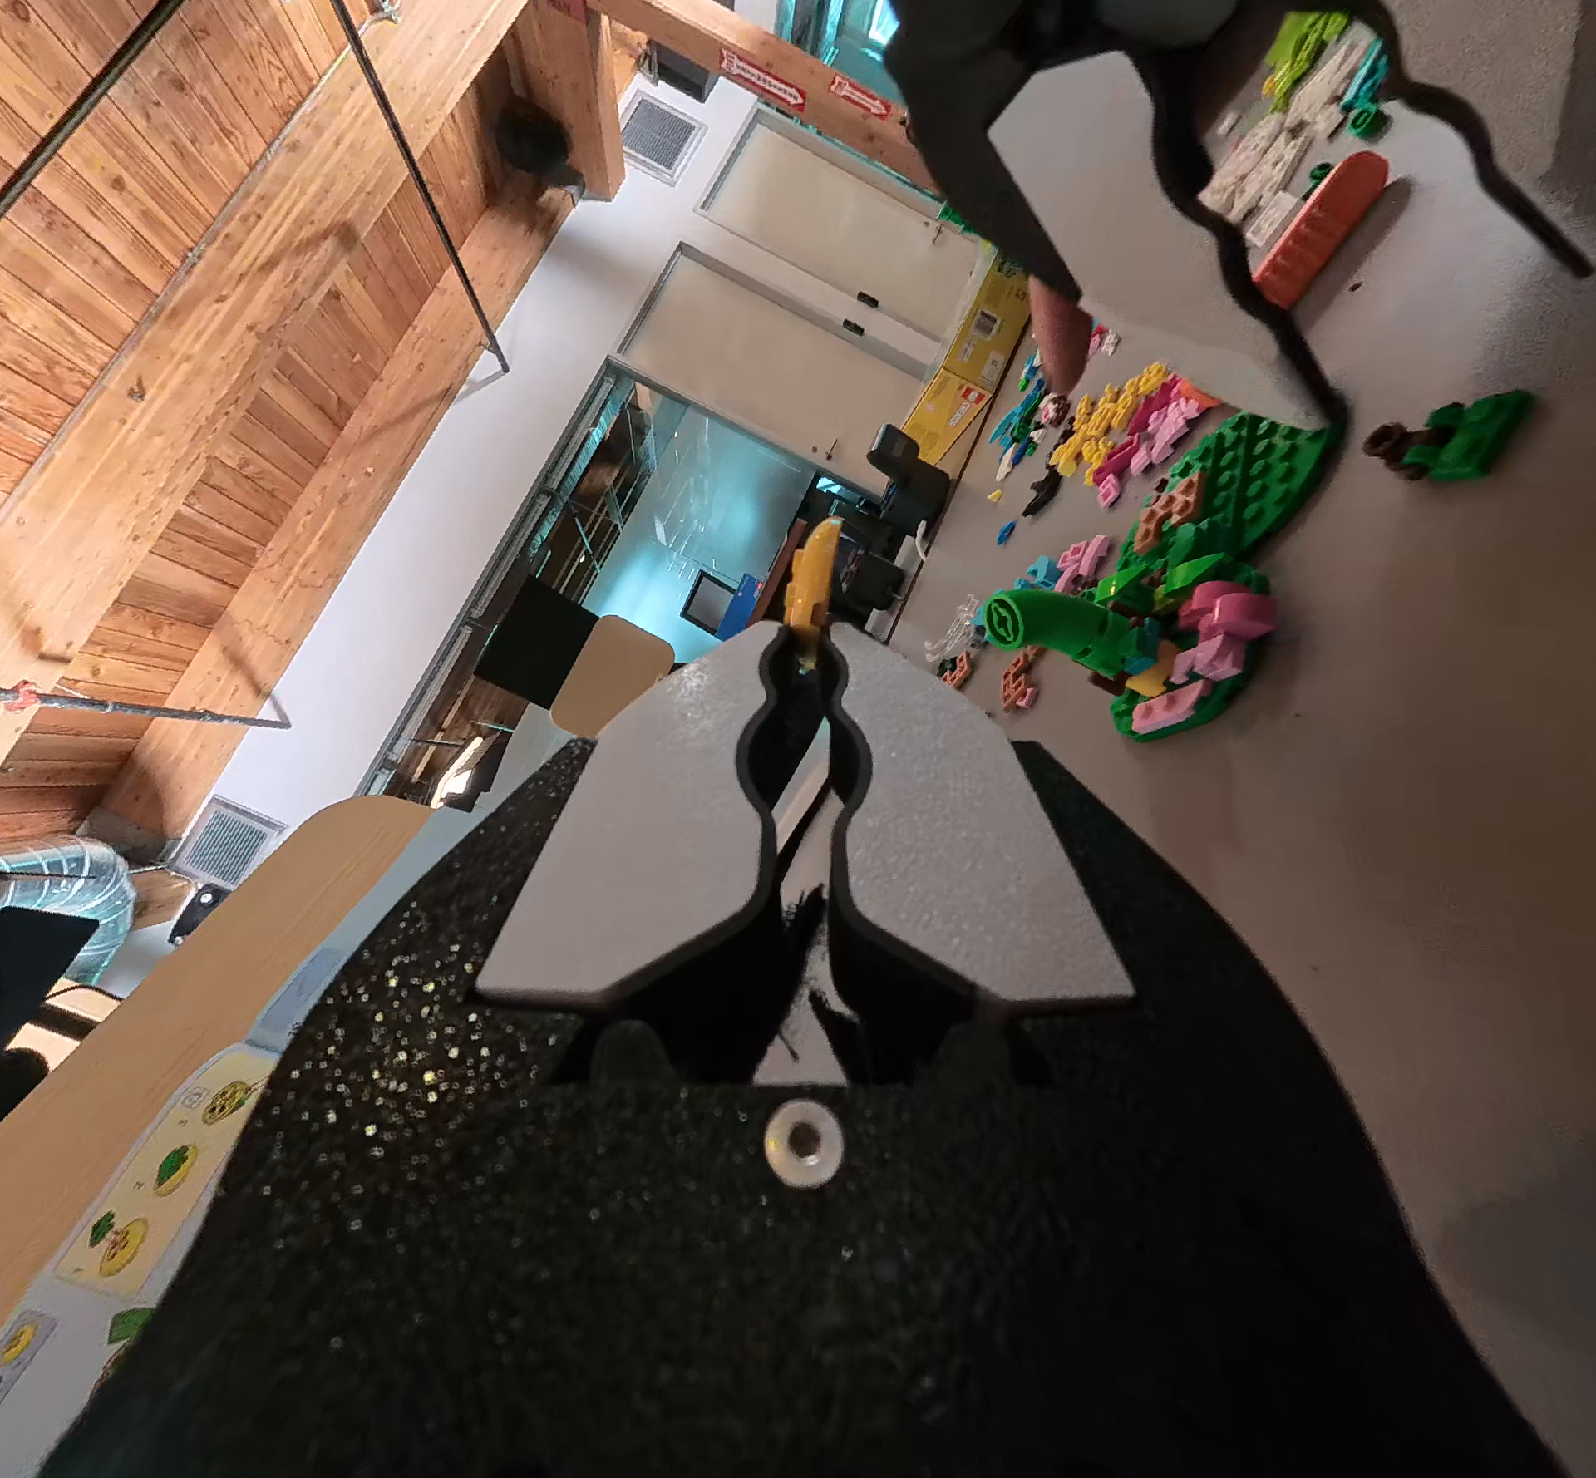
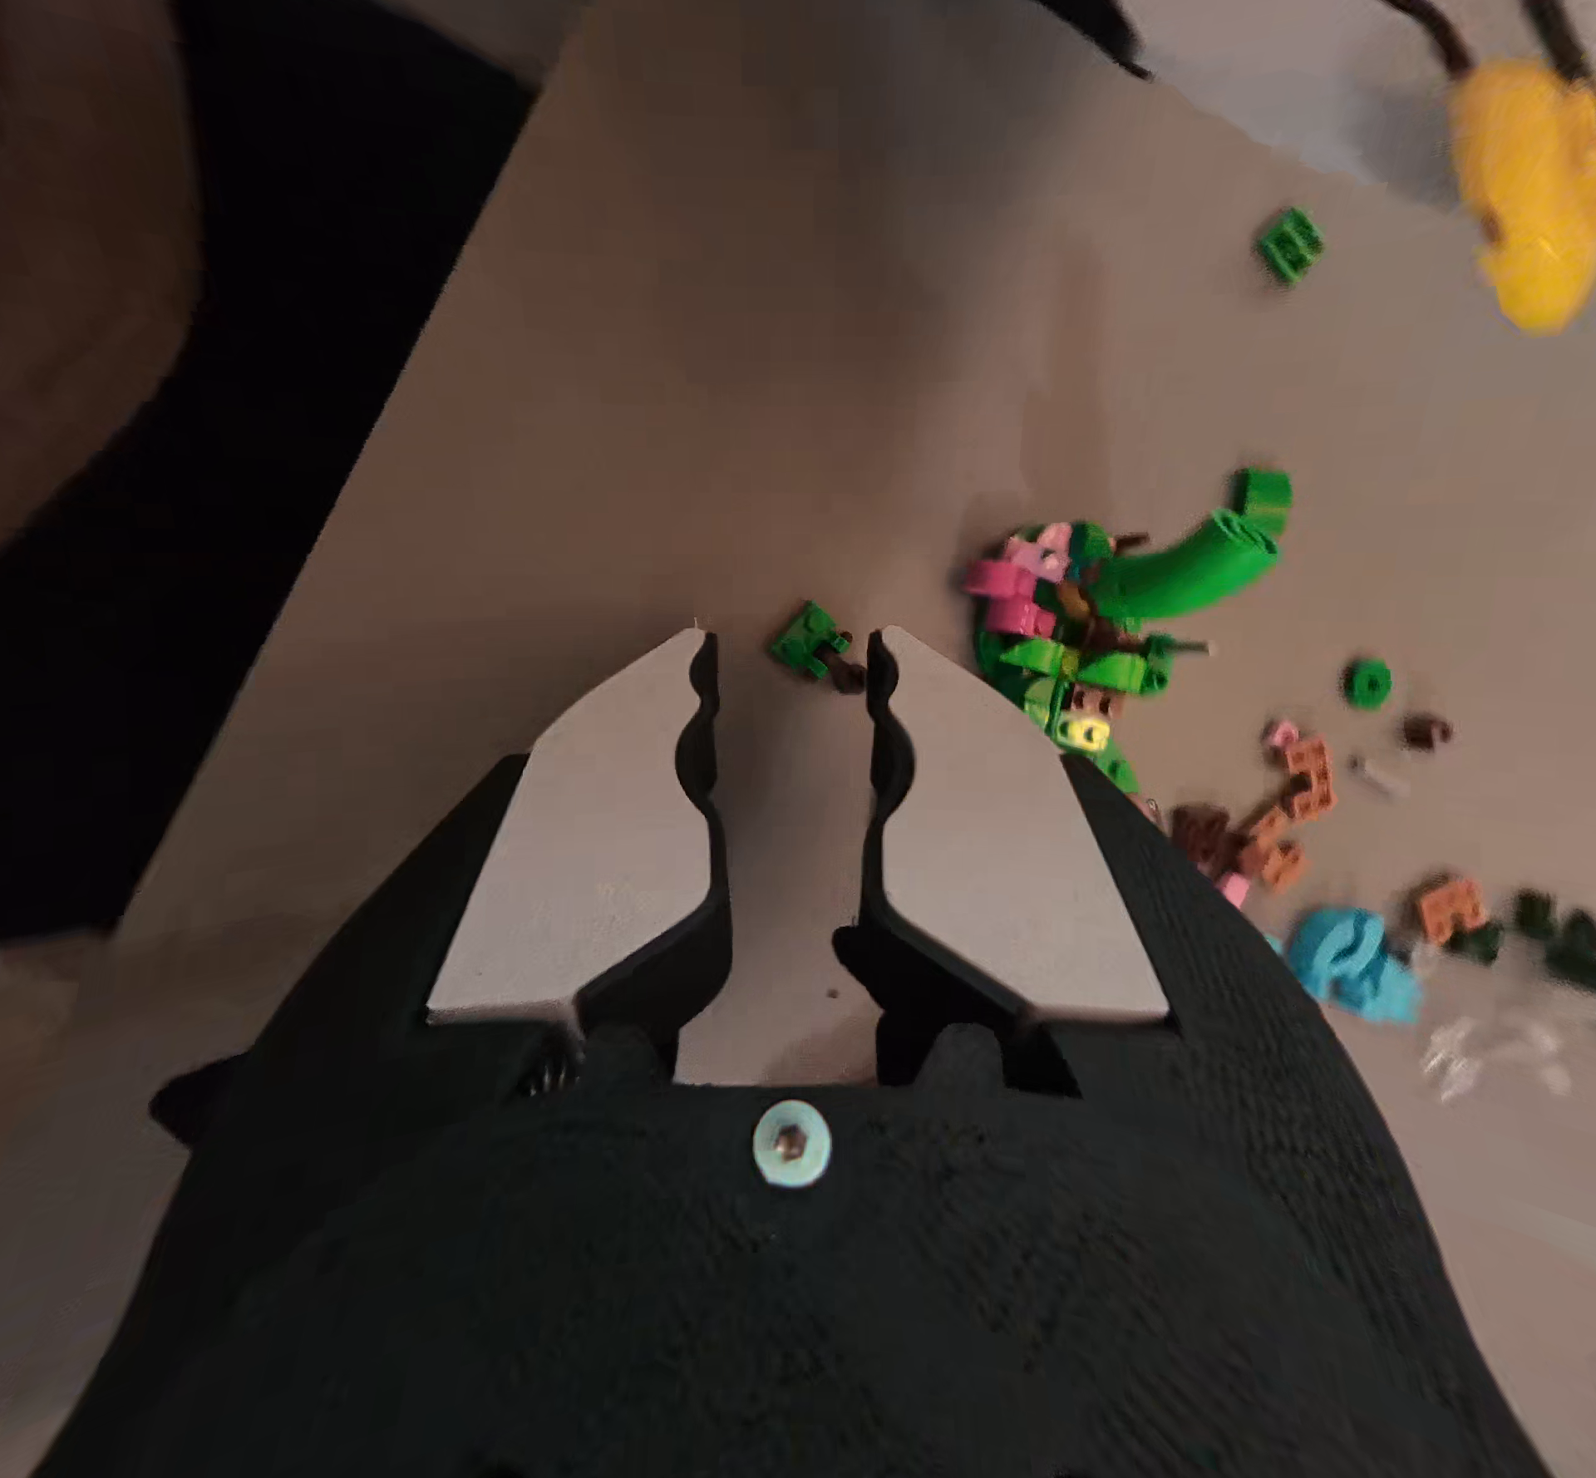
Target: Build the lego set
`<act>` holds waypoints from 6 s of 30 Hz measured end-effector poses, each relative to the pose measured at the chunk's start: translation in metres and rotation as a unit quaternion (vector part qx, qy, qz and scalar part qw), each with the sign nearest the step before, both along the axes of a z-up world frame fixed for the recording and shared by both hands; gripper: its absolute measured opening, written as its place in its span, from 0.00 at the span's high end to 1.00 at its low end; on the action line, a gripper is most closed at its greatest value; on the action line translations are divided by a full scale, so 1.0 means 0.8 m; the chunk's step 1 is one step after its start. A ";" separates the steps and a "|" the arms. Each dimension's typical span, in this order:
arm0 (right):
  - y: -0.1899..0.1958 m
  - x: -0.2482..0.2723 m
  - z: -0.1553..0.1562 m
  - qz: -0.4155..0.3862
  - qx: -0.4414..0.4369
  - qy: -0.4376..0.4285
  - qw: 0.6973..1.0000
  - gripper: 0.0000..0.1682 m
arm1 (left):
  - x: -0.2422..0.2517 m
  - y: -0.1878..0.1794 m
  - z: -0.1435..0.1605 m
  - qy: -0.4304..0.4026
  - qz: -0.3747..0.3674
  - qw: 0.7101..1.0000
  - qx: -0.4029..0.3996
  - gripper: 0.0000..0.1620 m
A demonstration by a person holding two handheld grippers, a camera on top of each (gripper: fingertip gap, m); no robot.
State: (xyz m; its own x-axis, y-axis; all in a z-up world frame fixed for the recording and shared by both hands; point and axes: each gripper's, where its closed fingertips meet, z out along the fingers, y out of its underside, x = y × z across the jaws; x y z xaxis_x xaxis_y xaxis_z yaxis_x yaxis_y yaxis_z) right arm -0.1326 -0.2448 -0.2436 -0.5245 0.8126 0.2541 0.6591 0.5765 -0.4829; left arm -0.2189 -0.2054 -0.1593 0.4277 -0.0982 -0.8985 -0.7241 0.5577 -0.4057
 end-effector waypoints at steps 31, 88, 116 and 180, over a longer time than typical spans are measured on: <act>0.020 -0.014 0.020 0.064 -0.014 -0.122 0.990 0.92 | 0.012 -0.003 -0.010 0.048 -0.004 0.999 0.010 0.97; 0.006 0.010 0.025 -0.105 -0.032 -0.214 0.971 0.92 | 0.106 -0.035 -0.072 0.234 -0.039 0.971 0.019 0.97; 0.025 -0.033 0.108 -0.102 0.193 0.116 0.969 0.77 | 0.072 -0.025 0.013 -0.185 -0.161 0.941 -0.233 0.97; 0.081 -0.183 0.053 -0.129 -0.145 -0.035 0.980 0.93 | -0.175 0.032 0.017 -0.128 0.220 0.967 -0.025 0.97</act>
State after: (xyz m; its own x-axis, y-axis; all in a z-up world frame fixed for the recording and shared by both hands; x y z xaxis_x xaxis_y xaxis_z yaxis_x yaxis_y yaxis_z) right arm -0.2791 -0.1798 -0.2011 -0.2999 0.9533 -0.0366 0.8022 0.2313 -0.5505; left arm -0.3588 -0.1800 -0.1456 0.6452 0.1028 -0.7570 -0.7595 0.1938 -0.6210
